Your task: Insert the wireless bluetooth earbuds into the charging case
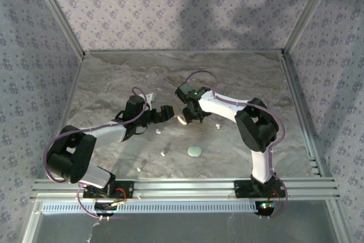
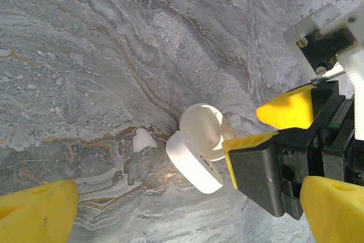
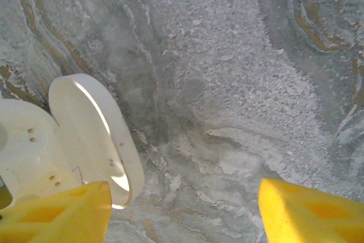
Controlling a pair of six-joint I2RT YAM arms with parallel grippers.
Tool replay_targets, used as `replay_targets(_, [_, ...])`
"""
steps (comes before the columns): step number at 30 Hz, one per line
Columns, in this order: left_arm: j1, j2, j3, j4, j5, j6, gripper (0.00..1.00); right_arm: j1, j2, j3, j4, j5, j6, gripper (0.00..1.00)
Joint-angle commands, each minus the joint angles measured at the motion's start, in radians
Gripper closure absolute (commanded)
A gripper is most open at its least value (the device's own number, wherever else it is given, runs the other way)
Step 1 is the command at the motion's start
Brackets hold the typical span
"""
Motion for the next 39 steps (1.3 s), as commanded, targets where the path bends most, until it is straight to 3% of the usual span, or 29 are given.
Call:
replay_targets(1, [-0.006,-0.002,0.002,0.044,0.019,0.002,0.0,-0.006,0.006,0.03,-0.037,0.022,-0.017,0.3])
replay_targets(11, [-0.001,-0.035,-0.001,0.007,-0.019,0.017,0.0,0.02,-0.096,-0.025,0.02,-0.006,0.004,0.3])
replay_targets(16, [0.072,-0.122,-0.048,-0.033,-0.081,0.002,0.0,0.033,-0.148,-0.038,0.062,-0.073,0.013,0.31])
replay_targets(20, [0.126,-0.165,-0.085,-0.024,-0.082,-0.025,0.0,0.034,-0.139,-0.031,0.11,-0.184,0.018,0.46])
replay_targets(24, [0.136,-0.179,-0.09,-0.025,-0.08,-0.03,0.0,0.034,-0.094,-0.002,0.114,-0.244,0.022,0.72])
replay_targets(26, [0.137,-0.177,-0.09,-0.023,-0.078,-0.032,0.0,0.034,-0.069,0.015,0.114,-0.248,0.024,0.79])
replay_targets(39, [0.141,-0.187,-0.09,-0.025,-0.066,-0.035,0.0,0.059,0.059,0.098,0.074,-0.258,0.009,0.85])
